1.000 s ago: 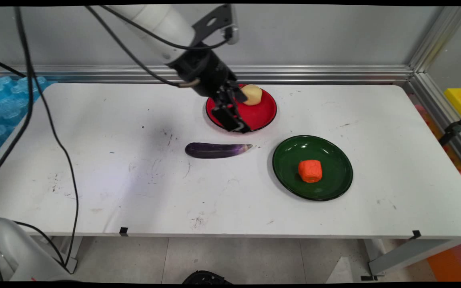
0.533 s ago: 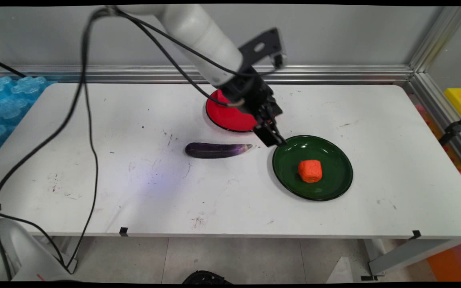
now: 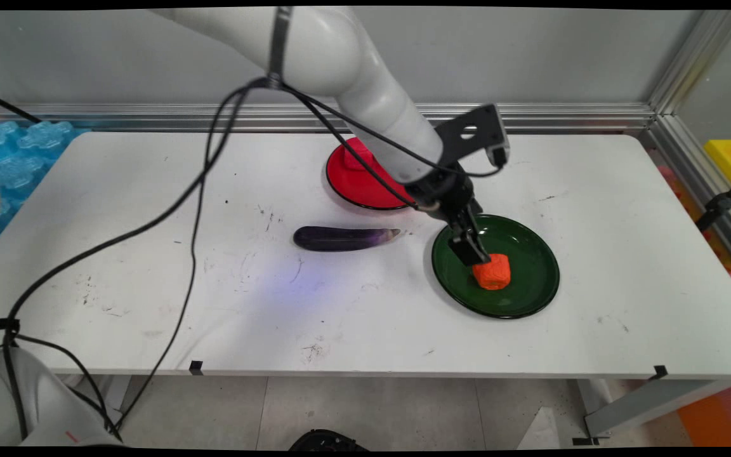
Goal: Pick up the mandarin from the green plate
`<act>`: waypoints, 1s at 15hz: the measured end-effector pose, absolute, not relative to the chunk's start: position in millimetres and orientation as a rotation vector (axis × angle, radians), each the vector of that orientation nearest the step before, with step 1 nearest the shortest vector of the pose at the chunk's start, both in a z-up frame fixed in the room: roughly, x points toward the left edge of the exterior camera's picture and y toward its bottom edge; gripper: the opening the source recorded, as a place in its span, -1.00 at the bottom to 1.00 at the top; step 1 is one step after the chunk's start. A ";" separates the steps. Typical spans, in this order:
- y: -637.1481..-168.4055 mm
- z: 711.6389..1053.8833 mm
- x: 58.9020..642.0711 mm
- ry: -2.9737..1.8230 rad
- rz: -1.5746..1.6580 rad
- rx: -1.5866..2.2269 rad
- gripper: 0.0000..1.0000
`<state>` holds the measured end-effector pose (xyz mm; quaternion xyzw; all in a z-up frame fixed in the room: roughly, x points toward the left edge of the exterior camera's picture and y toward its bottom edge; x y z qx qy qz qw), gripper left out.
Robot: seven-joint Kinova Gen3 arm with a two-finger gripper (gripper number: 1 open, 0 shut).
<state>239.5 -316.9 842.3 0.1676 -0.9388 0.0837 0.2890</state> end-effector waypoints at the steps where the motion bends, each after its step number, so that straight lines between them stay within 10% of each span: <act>1: -318.4 836.3 233.8 -2.512 0.223 0.448 1.00; 15: -341.2 770.5 179.0 -2.584 0.211 0.484 1.00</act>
